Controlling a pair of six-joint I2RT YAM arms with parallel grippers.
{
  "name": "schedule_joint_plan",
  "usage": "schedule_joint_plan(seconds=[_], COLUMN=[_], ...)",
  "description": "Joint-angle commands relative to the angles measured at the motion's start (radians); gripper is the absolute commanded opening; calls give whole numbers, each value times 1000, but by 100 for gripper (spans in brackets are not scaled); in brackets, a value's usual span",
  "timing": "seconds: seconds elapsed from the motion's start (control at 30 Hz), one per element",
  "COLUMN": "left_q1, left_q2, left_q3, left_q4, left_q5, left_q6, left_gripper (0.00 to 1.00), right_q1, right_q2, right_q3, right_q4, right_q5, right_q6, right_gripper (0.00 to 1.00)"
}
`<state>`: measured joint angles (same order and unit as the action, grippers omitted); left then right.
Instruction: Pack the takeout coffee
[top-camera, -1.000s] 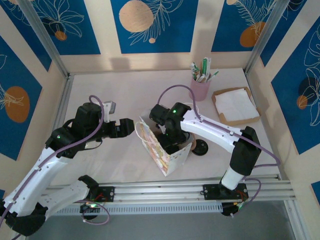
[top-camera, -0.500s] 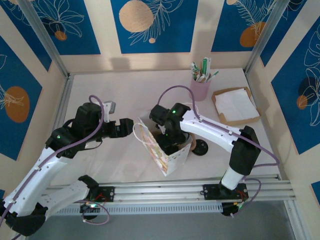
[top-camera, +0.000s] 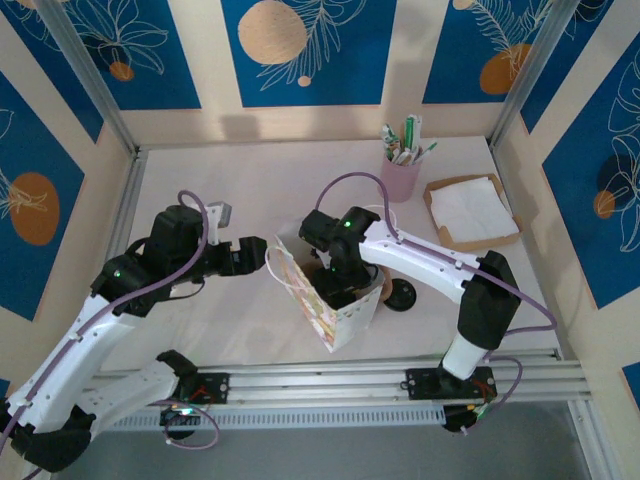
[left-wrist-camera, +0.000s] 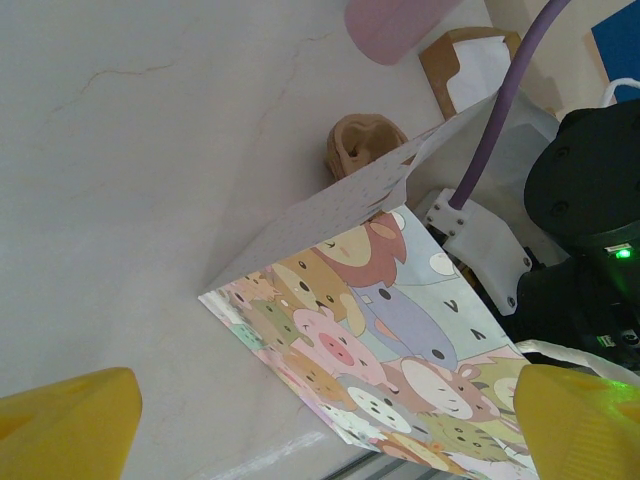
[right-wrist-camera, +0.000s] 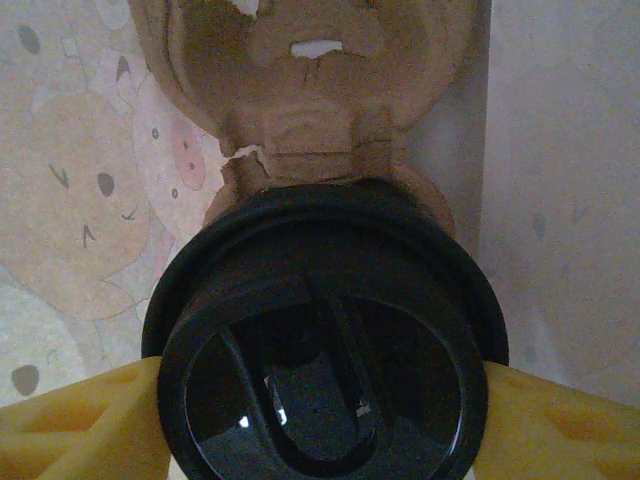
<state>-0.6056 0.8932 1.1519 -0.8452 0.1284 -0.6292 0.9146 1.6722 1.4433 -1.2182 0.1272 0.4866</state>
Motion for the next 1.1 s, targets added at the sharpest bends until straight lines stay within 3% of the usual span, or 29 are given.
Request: schedule_joint_plan(seconds=[0.0,0.7,1.07], left_q1=[-15,-14,-16], left_q2=[-7,0,2], left_q3=[12,16,13], left_q4=[14,20,24], left_q5=[-12,-9,-5], left_q6=[-6,-6,-6], left_gripper=[96,96,96], right_q1=[-5,-6,0], right_q2=[10,-2,-6], right_q3=[-21,-23,4], right_q4=[-1,-7,-33], right_q5=[-14,-10,3], right_q6=[-4,0,2], right_gripper=[69,69,76])
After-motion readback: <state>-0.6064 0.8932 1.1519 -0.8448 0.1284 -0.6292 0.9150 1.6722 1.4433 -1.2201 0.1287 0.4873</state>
